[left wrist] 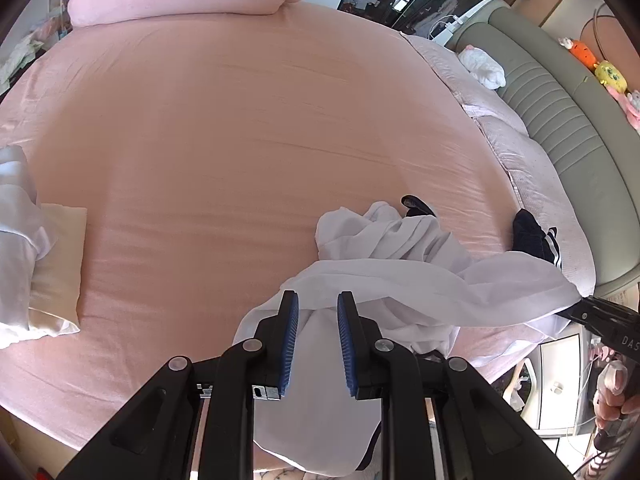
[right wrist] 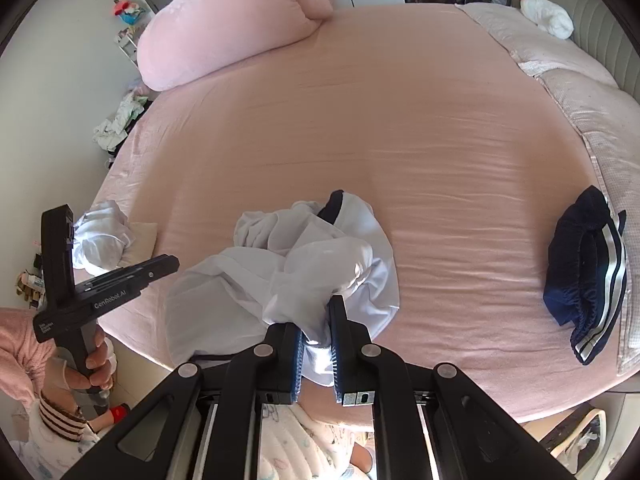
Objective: Fold clothes
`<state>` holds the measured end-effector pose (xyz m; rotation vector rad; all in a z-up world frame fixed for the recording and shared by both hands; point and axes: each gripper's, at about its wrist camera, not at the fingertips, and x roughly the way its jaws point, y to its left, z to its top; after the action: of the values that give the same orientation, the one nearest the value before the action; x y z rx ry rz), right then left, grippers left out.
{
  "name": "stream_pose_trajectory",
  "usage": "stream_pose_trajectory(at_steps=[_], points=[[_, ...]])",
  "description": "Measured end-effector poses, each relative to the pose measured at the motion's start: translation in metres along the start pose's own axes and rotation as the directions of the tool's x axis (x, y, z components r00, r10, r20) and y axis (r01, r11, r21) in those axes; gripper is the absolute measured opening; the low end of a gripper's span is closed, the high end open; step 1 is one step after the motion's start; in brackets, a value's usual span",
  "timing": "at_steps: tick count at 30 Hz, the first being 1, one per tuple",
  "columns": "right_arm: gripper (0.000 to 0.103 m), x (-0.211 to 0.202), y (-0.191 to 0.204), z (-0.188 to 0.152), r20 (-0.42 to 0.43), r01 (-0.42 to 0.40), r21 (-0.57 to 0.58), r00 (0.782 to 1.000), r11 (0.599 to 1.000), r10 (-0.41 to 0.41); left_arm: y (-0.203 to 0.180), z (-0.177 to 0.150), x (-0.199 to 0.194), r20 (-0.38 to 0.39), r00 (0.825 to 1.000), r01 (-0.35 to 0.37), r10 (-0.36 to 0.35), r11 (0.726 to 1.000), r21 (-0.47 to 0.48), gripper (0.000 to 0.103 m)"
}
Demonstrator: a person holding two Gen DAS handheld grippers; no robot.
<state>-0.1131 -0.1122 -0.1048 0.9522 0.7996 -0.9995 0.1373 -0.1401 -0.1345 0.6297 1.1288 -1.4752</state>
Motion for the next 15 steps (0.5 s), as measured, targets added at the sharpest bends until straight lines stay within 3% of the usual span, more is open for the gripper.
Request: stream_pose_trajectory(at_steps=[11,15], points=[[0.009,0.023,-0.03,-0.026,-0.078,0.015,0.067,0.997,0.998,-0.01,-0.001,0.0,0.003,-0.088,0.996,0.011,-0.011,1.0,-0.007,0.018],[0.009,0.028,-0.037,-0.025,-0.094,0.019,0.068,0.996,0.997,-0.013,0.001,0.006,0.019,-0.183,0.983,0.006,-0.017,0.998,-0.058,0.021]])
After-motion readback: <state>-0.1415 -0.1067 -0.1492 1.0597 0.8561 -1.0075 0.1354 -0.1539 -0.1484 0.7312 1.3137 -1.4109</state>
